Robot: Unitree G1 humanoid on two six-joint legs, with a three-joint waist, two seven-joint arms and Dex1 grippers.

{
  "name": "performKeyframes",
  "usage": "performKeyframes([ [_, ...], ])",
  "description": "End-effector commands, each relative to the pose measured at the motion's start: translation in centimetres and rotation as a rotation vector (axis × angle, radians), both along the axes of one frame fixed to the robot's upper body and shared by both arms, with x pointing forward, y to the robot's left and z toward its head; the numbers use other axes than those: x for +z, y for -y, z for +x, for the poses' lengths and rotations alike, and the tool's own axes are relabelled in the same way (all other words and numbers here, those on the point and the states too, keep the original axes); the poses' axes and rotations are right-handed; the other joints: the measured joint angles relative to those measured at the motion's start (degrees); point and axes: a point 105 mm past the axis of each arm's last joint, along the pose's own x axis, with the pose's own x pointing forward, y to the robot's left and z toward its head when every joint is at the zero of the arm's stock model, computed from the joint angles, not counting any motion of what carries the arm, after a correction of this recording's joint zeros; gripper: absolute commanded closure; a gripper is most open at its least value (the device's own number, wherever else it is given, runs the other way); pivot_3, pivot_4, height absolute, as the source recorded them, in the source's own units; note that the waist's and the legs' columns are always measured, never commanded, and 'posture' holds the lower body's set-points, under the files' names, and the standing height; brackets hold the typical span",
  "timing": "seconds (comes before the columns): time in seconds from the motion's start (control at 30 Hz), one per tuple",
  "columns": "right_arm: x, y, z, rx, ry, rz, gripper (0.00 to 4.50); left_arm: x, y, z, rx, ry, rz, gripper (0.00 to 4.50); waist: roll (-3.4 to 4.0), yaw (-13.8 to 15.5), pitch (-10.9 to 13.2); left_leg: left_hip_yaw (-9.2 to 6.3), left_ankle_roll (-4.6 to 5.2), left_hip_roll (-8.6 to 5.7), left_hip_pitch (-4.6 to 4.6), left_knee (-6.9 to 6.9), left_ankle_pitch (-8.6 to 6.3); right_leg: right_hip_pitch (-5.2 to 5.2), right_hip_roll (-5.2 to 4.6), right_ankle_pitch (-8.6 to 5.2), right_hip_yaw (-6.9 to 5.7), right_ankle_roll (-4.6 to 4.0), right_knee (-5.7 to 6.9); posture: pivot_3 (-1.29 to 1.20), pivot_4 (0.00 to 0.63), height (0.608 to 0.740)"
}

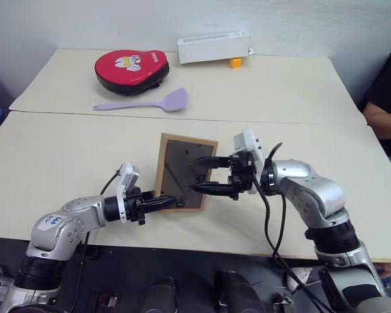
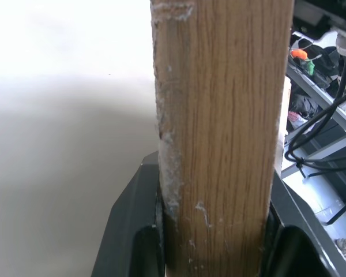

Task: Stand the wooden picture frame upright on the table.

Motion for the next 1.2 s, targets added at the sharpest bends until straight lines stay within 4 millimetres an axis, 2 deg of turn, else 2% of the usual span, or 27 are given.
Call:
performKeyframes([
  [0.03, 0.5, -0.4, 0.5, -0.016, 0.028, 0.006, 0.96, -1.0, -0.1, 0.0, 0.013, -0.015, 0.052, 3.23, 0.0, 0.0, 0.0, 0.01, 0.0, 0.0, -0.01, 0.0, 0.0, 0.0, 0.0, 0.0, 0.0, 0.0, 0.0, 0.0, 0.15, 0.74],
  [0.23, 0.6, -2.4, -1.0, 0.088, 0.04, 0.031, 0.96, -1.0, 0.3, 0.1, 0.006, -0.02, 0.049, 3.23, 0.0, 0.1, 0.0, 0.0, 0.0, 0.0, 0.0, 0.0, 0.0, 0.0, 0.0, 0.0, 0.01, 0.0, 0.01, 0.0, 0.15, 0.74],
  [0.33, 0.9, -2.3, -2.0, 0.143, 0.051, 0.047, 0.96, -0.8, 0.4, 0.0, 0.002, -0.042, 0.028, 3.23, 0.0, 0.3, 0.0, -0.03, 0.02, -0.01, -0.09, 0.03, 0.0, -0.02, -0.01, 0.01, -0.02, 0.01, -0.02, 0.0, 0.15, 0.74],
  [0.5, 0.4, -0.5, -2.7, 0.159, 0.096, 0.026, 0.96, -0.1, 0.1, 0.2, 0.024, -0.116, -0.033, 3.23, 0.0, 0.2, 0.0, -0.07, 0.07, -0.04, -0.16, 0.04, -0.02, -0.02, -0.02, 0.03, -0.03, 0.05, -0.07, 0.0, 0.15, 0.74],
  [0.67, -0.5, 2.6, -2.4, 0.107, 0.21, -0.026, 0.96, 1.6, -0.1, -0.3, -0.011, -0.279, -0.163, 3.23, -0.03, 0.1, 0.0, -0.07, 0.06, -0.04, -0.16, 0.03, -0.02, -0.05, 0.01, 0.03, -0.03, 0.05, -0.05, 0.0, 0.15, 0.74],
  [0.77, 0.1, 4.3, -1.5, 0.027, 0.346, -0.02, 0.96, 2.3, -0.3, -1.3, -0.065, -0.454, -0.205, 3.23, -0.07, -0.1, 0.0, -0.07, 0.04, -0.03, -0.17, 0.04, -0.01, -0.08, 0.04, 0.03, -0.03, 0.06, -0.02, 0.0, 0.15, 0.74],
  [0.9, 0.7, 5.8, -0.1, -0.035, 0.694, -0.093, 0.96, 3.5, -1.0, -2.1, -0.153, -0.659, -0.26, 3.23, -0.09, -0.2, 0.1, -0.03, -0.02, -0.03, -0.16, 0.06, 0.03, -0.13, 0.08, 0.03, 0.0, 0.06, 0.07, 0.0, 0.15, 0.74],
  [1.0, 0.2, 5.8, 0.4, 0.0, 0.896, -0.169, 0.96, 4.3, -1.3, -1.9, -0.179, -0.712, -0.303, 3.23, -0.11, -0.8, 0.1, 0.01, -0.06, -0.03, -0.14, 0.04, 0.05, -0.15, 0.1, 0.03, 0.03, 0.06, 0.1, 0.0, 0.15, 0.74],
  [1.07, -0.7, 5.1, 1.0, 0.039, 1.128, -0.272, 0.96, 4.9, -1.2, -1.5, -0.201, -0.77, -0.364, 3.23, -0.12, -1.3, 0.1, -0.02, -0.07, -0.03, -0.14, 0.03, 0.06, -0.14, 0.09, 0.03, 0.02, 0.06, 0.1, 0.0, 0.15, 0.74],
  [1.2, -1.3, 4.0, 2.2, 0.015, 1.273, -0.28, 0.96, 5.5, -0.6, -1.5, -0.233, -0.811, -0.386, 3.23, -0.12, -1.5, 0.1, -0.03, -0.12, -0.03, -0.15, 0.13, 0.08, -0.15, 0.09, 0.03, 0.01, 0.06, 0.24, 0.0, 0.15, 0.74],
])
